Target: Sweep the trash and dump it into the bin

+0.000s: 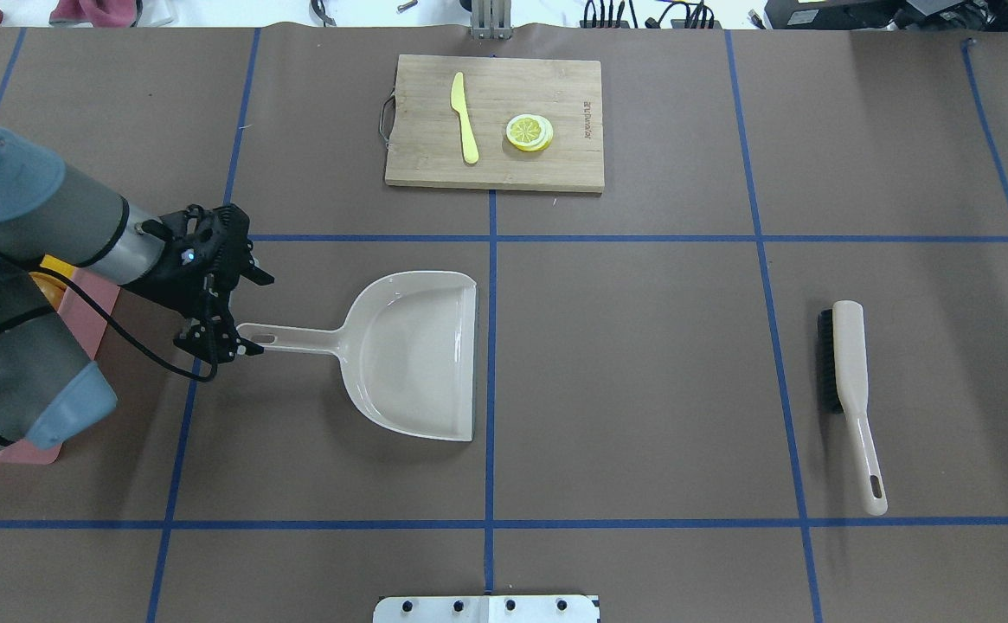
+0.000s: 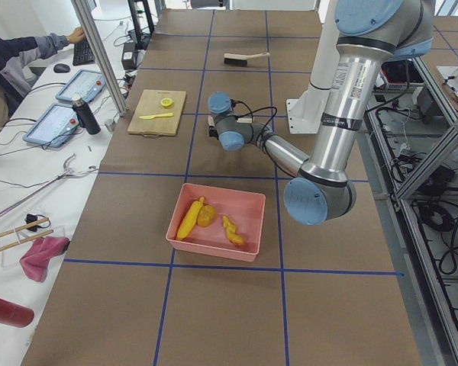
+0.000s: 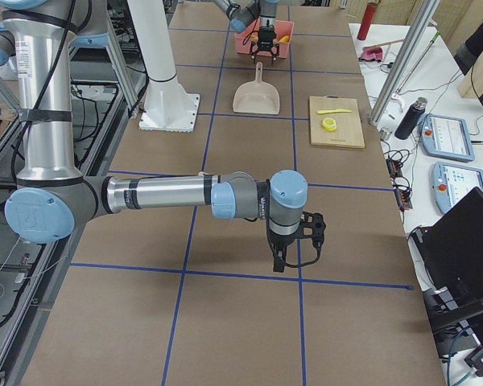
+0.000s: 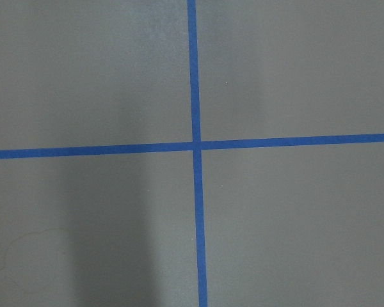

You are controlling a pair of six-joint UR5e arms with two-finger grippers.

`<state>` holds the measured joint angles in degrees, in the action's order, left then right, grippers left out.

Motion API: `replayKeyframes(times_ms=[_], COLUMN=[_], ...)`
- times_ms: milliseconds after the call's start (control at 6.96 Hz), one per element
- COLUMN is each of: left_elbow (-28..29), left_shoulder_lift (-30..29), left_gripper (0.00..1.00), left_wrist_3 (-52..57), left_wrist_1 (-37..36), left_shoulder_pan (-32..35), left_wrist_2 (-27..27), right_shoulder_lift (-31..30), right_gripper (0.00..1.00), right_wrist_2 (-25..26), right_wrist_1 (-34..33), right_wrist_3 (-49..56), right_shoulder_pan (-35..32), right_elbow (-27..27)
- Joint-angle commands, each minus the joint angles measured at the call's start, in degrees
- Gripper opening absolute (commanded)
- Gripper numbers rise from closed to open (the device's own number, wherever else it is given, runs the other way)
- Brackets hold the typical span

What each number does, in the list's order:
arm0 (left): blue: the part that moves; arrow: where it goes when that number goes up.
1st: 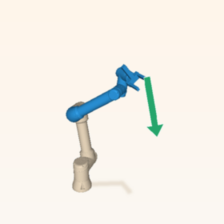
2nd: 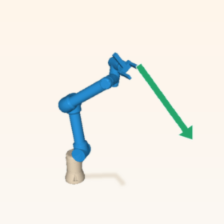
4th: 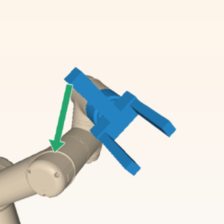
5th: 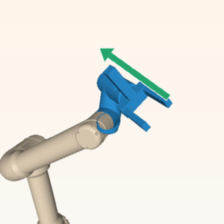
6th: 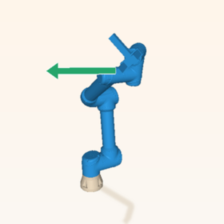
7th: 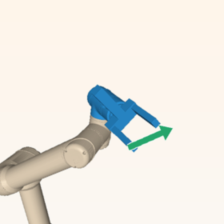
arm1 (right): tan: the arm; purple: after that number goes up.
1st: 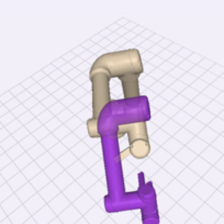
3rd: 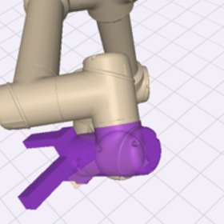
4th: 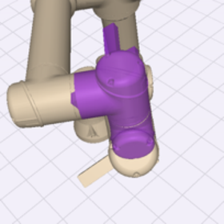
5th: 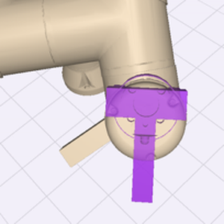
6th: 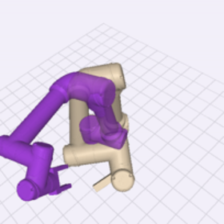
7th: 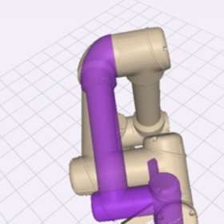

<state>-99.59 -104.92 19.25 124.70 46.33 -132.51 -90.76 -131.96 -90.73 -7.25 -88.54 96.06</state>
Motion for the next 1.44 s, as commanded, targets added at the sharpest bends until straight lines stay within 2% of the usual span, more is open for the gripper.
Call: replayKeyframes(times_ms=[0,287,431,575,718,1006,1293], left_elbow=[-0.1,-0.1,0.2,0.4,1.7,10.0,12.1], left_shoulder_lift=[3.0,12.8,15.7,22.0,24.5,25.5,22.9], left_gripper=[0.99,0.99,0.99,0.99,0.99,0.99,0.99], left_wrist_3=[0.1,-0.7,-4.6,-14.3,-18.5,-19.1,-19.1], left_wrist_1=[0.2,-0.5,-0.6,-0.5,-0.6,-4.0,-20.0], left_shoulder_pan=[9.0,18.8,24.2,27.7,31.7,39.8,45.9], left_wrist_2=[-5.1,-5.9,-6.0,-6.0,-6.1,-5.9,-5.5], right_shoulder_lift=[-0.6,-1.6,-1.4,-1.7,-1.5,-2.8,-1.8], right_gripper=[1.0,1.0,1.0,1.0,1.0,1.0,1.0], right_wrist_2=[0.5,0.9,1.0,1.1,0.9,1.1,0.7], right_wrist_1=[0.1,0.6,0.6,0.6,0.6,0.1,0.2], right_wrist_3=[0.6,1.9,2.8,3.2,3.6,4.1,4.1], right_shoulder_pan=[-0.2,-0.2,-0.2,-0.2,-1.9,-2.6,-1.2], right_elbow=[0.0,0.3,0.3,0.3,0.9,1.8,0.4])
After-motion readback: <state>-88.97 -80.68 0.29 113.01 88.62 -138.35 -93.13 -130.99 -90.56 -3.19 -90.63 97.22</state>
